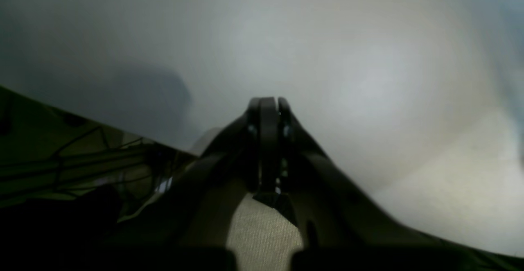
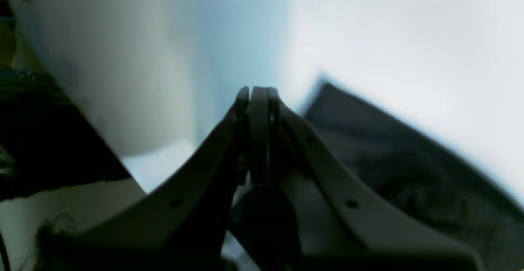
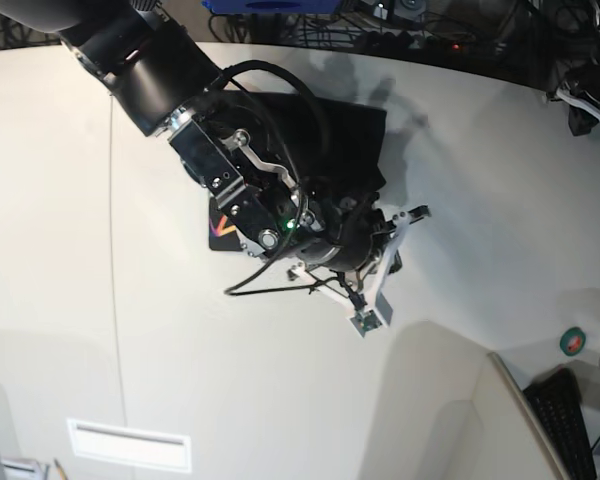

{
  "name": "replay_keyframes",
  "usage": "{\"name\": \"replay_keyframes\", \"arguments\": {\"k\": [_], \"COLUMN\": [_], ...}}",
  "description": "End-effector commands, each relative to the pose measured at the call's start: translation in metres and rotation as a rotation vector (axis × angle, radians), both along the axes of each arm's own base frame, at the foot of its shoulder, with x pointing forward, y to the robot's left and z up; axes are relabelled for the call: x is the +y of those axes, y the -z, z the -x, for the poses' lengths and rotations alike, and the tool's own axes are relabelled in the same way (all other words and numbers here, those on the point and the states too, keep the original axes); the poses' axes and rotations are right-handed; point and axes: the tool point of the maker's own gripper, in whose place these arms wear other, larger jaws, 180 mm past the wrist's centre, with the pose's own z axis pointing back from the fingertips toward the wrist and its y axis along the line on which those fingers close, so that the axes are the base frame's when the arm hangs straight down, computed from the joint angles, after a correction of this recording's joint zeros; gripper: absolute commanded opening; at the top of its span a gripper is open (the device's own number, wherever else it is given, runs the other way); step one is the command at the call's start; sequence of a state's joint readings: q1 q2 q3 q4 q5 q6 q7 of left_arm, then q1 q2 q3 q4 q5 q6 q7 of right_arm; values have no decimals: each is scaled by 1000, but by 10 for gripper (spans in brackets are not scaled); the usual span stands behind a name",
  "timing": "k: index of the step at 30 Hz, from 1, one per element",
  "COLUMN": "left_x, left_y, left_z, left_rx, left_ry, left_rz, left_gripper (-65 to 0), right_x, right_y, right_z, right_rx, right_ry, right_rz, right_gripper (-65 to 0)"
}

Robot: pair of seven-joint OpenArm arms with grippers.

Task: Layout the t-shirt on the table in an organized manner, then fold the t-shirt properly
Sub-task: 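Fold the shirt over again with the right gripper, exposing the print, then press and tuck the folded shirt edges with the right gripper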

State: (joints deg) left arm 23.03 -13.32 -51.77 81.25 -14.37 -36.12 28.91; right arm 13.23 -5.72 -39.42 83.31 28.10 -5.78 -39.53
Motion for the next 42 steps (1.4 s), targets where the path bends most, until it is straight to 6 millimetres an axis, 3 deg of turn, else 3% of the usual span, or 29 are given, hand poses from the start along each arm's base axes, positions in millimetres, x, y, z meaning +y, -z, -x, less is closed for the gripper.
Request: {"name": "replay_keyframes", "arguments": {"k": [1, 4, 10, 14, 17, 23, 28, 31, 33, 36, 42], "left_x": [8, 9, 8, 8, 8, 8, 9, 10, 10, 10, 9], "left_y": [-13, -14, -15, -14, -14, -14, -14, -15, -15, -15, -14], "left_z": [-5, -5, -5, -7, -7, -6, -6, -6, -6, -6, -5], "left_rx": [-38, -37, -39, -42, -43, -39, -39, -39, -39, -39, -37], "left_ry": [9, 9, 10, 9, 9, 9, 9, 10, 11, 11, 9], "left_rz": [-27, -31, -31, -28, -28, -28, -30, -33, -34, -34, -32], "left_gripper": [-650, -650, -650, -650, -650, -650, -650, -650, -650, -650, -650], "right_x": [-3, -40, -112, -130, -129, -88, -39, -27, -29, -43, -96], "right_y": [-22, -9, 43, 71, 82, 87, 70, 51, 41, 38, 47], "right_z": [-7, 7, 25, 33, 46, 88, 140, 160, 158, 133, 73], "right_rx": [-49, 49, 101, 138, 171, 184, 150, 146, 153, 159, 167], "right_ry": [-3, 45, 133, 157, 145, -7, -214, -286, -283, -200, 26], "right_rz": [-19, 82, 220, 270, 279, 275, 234, 211, 204, 203, 232], "right_gripper": [-650, -650, -650, -650, -650, -650, -650, -650, -650, -650, -650]}}
